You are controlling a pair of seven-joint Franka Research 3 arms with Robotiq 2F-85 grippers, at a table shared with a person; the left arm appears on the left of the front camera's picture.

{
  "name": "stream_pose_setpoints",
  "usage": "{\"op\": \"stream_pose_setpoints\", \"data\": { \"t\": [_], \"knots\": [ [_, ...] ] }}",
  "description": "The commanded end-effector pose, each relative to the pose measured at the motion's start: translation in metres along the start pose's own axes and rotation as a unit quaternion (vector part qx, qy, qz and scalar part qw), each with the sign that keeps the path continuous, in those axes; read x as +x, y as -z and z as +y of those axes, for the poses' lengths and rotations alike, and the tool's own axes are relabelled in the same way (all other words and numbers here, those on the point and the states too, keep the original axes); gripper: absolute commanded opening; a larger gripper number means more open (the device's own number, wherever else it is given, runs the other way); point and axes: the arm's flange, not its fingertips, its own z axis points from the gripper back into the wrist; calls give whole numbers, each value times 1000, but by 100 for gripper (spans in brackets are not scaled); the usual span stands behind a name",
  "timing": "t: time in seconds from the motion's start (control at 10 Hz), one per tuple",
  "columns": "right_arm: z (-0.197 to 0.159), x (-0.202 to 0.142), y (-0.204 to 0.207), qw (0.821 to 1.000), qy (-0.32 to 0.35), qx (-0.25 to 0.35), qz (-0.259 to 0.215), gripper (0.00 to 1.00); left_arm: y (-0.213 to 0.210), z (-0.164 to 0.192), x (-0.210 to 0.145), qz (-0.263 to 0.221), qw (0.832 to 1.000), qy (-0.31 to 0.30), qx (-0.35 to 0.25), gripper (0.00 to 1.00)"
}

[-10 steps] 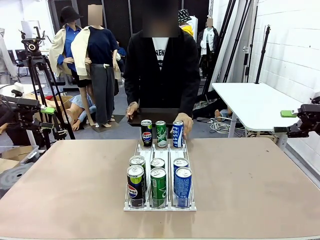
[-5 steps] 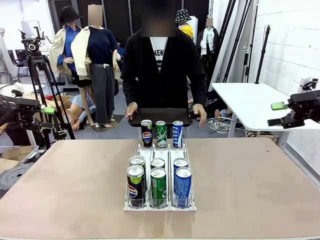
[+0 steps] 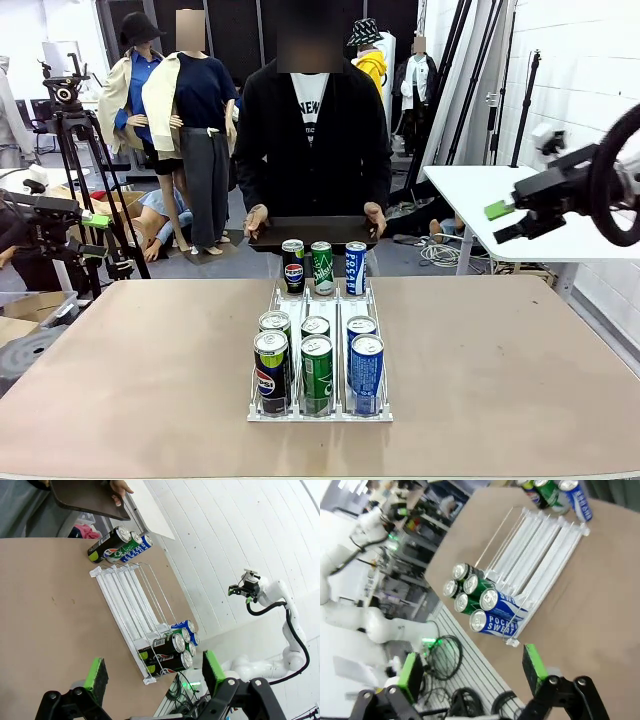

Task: Retrieve and hand over the desired beverage to the person.
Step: Pick up a can of the same type that the person held from the Automatic Can Dispenser.

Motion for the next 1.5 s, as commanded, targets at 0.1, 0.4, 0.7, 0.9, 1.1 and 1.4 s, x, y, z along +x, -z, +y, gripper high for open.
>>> {"op": "stream_pose_setpoints", "data": {
  "t": [0.1,0.4,0.7,0.9,1.1,1.4],
  "knots": [
    [32,17,43,996,-9,-74,53,100,-2,0,-1,1,1000,0,1,100],
    [56,27,94,987,-30,-125,100,100,-2,0,-1,1,1000,0,1,100],
    [74,32,145,968,-50,-189,157,100,-2,0,-1,1,1000,0,1,100],
    [89,31,170,958,-69,-214,180,100,-2,0,-1,1,1000,0,1,100],
    [102,28,192,947,-83,-241,197,100,-2,0,-1,1,1000,0,1,100],
    [109,27,227,925,-86,-296,223,100,-2,0,-1,1,1000,0,1,100]
  ]
}}
